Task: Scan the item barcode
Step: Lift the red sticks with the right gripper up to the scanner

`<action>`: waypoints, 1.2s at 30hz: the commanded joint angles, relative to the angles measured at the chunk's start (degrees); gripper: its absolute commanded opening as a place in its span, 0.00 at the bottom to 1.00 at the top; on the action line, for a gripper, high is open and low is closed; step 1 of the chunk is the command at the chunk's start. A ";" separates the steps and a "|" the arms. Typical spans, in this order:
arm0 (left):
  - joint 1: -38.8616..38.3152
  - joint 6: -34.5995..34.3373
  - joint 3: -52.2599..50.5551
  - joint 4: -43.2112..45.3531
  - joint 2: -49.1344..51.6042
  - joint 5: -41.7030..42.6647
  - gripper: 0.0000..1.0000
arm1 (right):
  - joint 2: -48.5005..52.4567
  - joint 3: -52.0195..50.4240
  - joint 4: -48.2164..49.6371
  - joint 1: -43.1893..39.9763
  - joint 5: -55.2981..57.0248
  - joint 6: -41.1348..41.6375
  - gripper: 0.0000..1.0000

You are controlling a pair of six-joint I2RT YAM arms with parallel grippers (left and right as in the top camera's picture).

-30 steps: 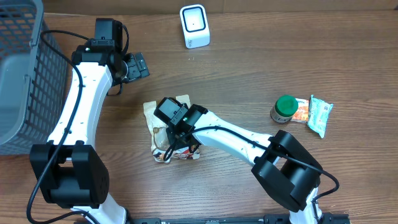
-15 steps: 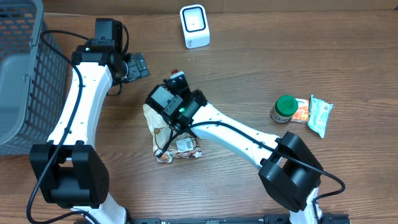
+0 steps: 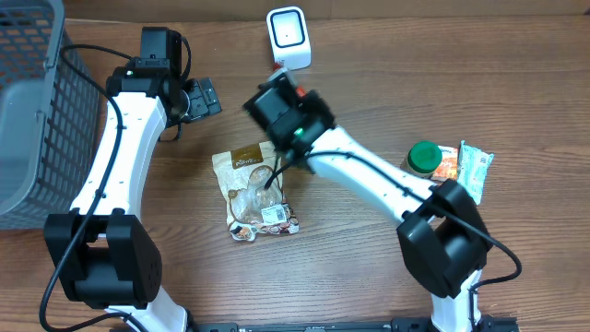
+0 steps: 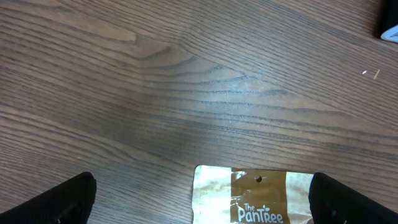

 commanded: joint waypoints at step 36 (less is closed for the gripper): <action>-0.13 -0.39 1.01 0.11 -0.96 0.26 1.00 | 3.96 1.36 52.26 -9.05 4.26 -68.13 0.04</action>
